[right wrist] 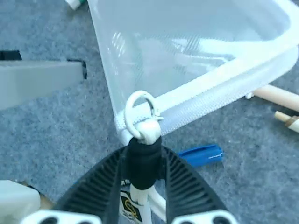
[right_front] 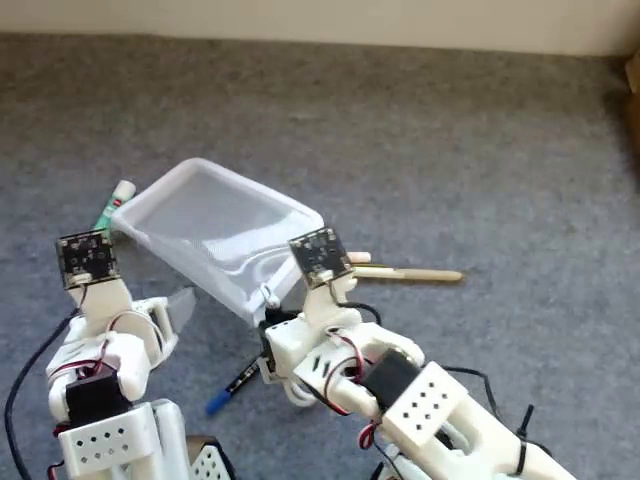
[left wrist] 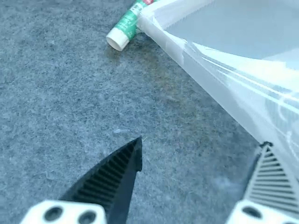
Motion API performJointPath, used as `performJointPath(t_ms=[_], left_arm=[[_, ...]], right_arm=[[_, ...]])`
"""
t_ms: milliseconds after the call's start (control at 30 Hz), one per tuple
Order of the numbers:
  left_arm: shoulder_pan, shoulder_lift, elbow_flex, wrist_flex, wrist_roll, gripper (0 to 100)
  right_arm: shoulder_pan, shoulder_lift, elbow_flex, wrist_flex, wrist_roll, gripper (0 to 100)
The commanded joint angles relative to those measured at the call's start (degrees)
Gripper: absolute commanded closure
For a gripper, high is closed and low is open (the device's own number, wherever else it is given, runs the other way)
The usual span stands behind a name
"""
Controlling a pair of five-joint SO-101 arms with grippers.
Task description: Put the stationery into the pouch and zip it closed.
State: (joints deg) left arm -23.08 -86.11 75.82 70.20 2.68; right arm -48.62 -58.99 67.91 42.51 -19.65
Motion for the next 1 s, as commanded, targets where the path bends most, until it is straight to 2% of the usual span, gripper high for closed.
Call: performJointPath(t_ms=[0,200,400,633,833,967], left_arm=[[7.96,-0.75,-5.76,3.6,-0.44,63],[17.63,-0.75,-7.16,3.96,-0.53,63],[23.69,-0.75,-9.98,3.96,-0.26,63],[29.49,-0.75,-9.63,4.75,-0.26,63],[31.25,-0.75,-7.43,4.57,-0.18,63],[30.81,-0.75,-3.65,-0.18,-0.18,63]], right_arm=[[2.95,-4.79,0.22,-2.59,0.7,99.5],[5.32,-6.64,0.57,-2.59,0.7,99.5],[5.32,-6.64,0.57,-2.42,0.97,99.5],[5.41,-6.73,0.4,0.04,18.55,99.5],[5.14,-6.9,-0.04,6.73,20.92,99.5],[5.05,-6.9,-0.04,7.08,20.92,99.5]])
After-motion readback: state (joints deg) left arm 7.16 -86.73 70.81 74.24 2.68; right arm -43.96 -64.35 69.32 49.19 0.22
